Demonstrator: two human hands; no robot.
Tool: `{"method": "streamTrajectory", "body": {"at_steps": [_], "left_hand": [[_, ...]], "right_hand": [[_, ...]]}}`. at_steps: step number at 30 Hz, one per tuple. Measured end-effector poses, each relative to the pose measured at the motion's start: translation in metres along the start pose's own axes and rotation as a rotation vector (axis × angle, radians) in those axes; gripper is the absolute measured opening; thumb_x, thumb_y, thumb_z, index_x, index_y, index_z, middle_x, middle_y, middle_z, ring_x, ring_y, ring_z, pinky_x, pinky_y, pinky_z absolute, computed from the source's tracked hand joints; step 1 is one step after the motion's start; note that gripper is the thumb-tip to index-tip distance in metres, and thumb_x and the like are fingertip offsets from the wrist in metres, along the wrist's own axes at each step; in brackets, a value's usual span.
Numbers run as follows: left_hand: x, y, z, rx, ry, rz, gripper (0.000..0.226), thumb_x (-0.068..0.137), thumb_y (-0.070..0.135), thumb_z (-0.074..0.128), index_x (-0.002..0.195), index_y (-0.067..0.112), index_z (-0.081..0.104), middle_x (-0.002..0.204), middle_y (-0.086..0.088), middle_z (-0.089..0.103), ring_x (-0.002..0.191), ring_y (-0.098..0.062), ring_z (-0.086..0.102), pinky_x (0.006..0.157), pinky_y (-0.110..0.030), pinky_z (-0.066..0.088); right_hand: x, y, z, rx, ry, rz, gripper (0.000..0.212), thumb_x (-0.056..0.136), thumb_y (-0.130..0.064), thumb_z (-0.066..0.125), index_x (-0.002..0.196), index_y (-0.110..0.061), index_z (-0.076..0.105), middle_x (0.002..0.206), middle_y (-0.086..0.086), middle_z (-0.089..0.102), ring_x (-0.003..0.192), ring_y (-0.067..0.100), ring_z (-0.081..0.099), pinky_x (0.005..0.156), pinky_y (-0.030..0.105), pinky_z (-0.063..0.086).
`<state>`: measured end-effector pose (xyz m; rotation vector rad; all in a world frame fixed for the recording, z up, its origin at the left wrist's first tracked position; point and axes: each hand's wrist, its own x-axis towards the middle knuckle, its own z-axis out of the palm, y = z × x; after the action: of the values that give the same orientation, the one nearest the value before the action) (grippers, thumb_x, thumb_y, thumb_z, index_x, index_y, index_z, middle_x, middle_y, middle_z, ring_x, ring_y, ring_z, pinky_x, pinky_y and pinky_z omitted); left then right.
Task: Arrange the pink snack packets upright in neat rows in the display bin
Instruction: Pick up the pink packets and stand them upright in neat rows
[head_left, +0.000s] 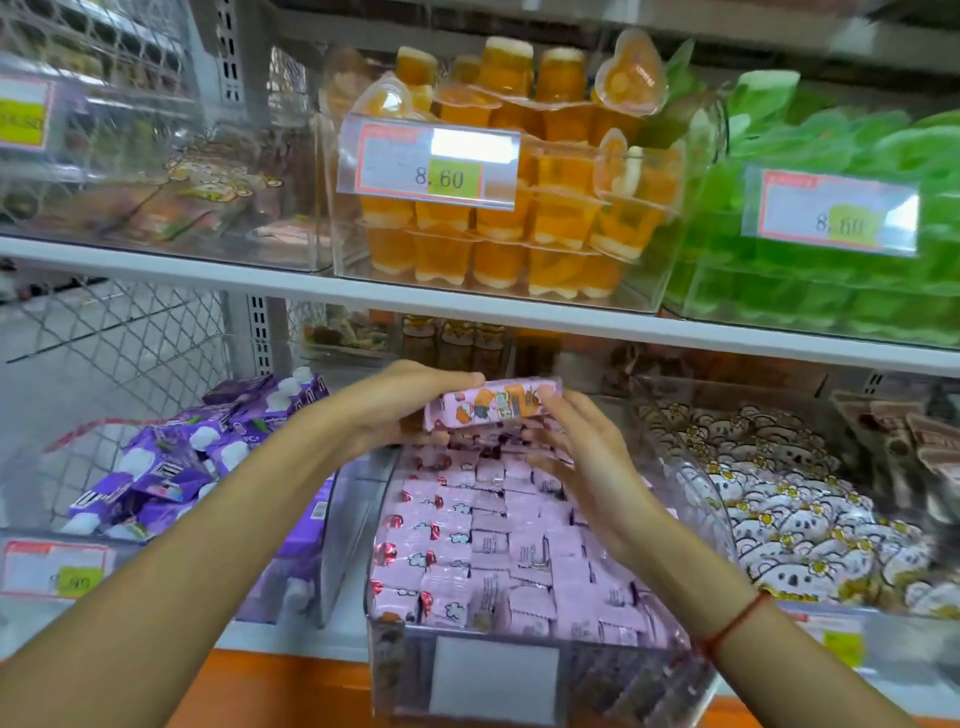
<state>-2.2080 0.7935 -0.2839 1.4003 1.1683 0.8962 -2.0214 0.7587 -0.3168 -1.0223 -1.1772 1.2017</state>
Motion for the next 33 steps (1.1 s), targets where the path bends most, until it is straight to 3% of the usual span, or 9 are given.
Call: {"method": "streamTrajectory", "body": {"at_steps": [9,11,14,16,19,25,27,30,33], "left_hand": [[-0.008,0.003,0.003,0.078,-0.107,0.093,0.04,0.078,0.045,0.066,0.108,0.019,0.069,0.099,0.003,0.074,0.081,-0.005,0.069,0.063,-0.018,0.055],[-0.008,0.003,0.004,0.163,0.014,0.177,0.027,0.083,0.027,0.07,0.102,0.008,0.067,0.085,-0.001,0.073,0.066,-0.001,0.064,0.053,-0.014,0.048],[-0.001,0.0,0.009,0.392,0.161,0.323,0.032,0.076,0.029,0.077,0.099,0.01,0.065,0.09,-0.002,0.07,0.077,-0.011,0.064,0.071,-0.026,0.051],[0.002,-0.004,0.017,0.442,0.147,0.424,0.036,0.073,0.028,0.08,0.101,0.015,0.062,0.095,0.001,0.07,0.081,-0.009,0.065,0.076,-0.028,0.053],[0.01,-0.012,0.024,0.405,0.088,0.522,0.046,0.071,0.021,0.082,0.111,0.021,0.058,0.103,0.005,0.067,0.088,-0.004,0.066,0.078,-0.021,0.054],[0.036,-0.008,0.002,0.858,-0.067,0.399,0.036,0.087,0.016,0.064,0.123,0.017,0.056,0.125,0.001,0.058,0.107,-0.008,0.053,0.092,-0.021,0.042],[0.041,-0.004,0.006,1.032,-0.213,0.301,0.032,0.095,0.014,0.05,0.127,0.017,0.056,0.131,0.001,0.056,0.11,-0.01,0.054,0.09,-0.018,0.038],[0.049,-0.006,0.009,1.166,-0.357,0.097,0.039,0.097,0.011,0.039,0.132,0.022,0.054,0.115,-0.001,0.062,0.079,-0.009,0.06,0.065,-0.007,0.041],[0.052,-0.009,0.004,1.273,-0.356,0.06,0.037,0.097,0.021,0.038,0.129,0.027,0.055,0.095,-0.007,0.067,0.064,-0.01,0.052,0.055,-0.019,0.039]], "right_hand": [[-0.004,0.001,0.0,0.126,0.108,-0.029,0.031,0.086,-0.022,0.066,0.112,-0.006,0.057,0.099,0.012,0.069,0.076,0.009,0.067,0.068,0.013,0.053],[-0.004,0.002,-0.001,-0.091,0.149,-0.041,0.037,0.083,-0.032,0.069,0.11,-0.011,0.057,0.103,0.006,0.067,0.08,0.006,0.064,0.065,0.012,0.049],[0.001,0.005,-0.006,-0.667,0.198,-0.261,0.052,0.082,-0.042,0.068,0.126,-0.023,0.045,0.123,-0.004,0.05,0.11,0.01,0.047,0.079,0.02,0.039],[0.004,0.006,-0.006,-0.896,0.135,-0.438,0.055,0.087,-0.044,0.06,0.136,-0.03,0.039,0.127,-0.007,0.042,0.122,0.012,0.032,0.089,0.027,0.031],[0.012,0.009,-0.005,-1.049,0.042,-0.527,0.039,0.091,-0.038,0.055,0.129,-0.029,0.051,0.116,-0.005,0.052,0.113,0.016,0.042,0.084,0.026,0.033],[0.03,0.01,-0.015,-0.582,0.295,-0.311,0.014,0.088,-0.023,0.064,0.095,-0.02,0.052,0.081,-0.011,0.059,0.073,0.004,0.057,0.061,0.009,0.041],[0.038,0.008,-0.018,-0.387,0.341,-0.18,0.01,0.089,-0.023,0.063,0.094,-0.017,0.057,0.089,-0.002,0.066,0.082,0.012,0.063,0.074,0.016,0.048],[0.046,0.01,-0.016,-0.171,0.328,-0.046,0.009,0.091,-0.017,0.06,0.098,-0.01,0.057,0.097,0.009,0.068,0.088,0.021,0.067,0.076,0.025,0.054],[0.05,0.013,-0.009,-0.099,0.288,-0.028,0.01,0.091,-0.01,0.059,0.093,-0.011,0.05,0.1,0.014,0.067,0.087,0.023,0.067,0.076,0.027,0.055]]}}
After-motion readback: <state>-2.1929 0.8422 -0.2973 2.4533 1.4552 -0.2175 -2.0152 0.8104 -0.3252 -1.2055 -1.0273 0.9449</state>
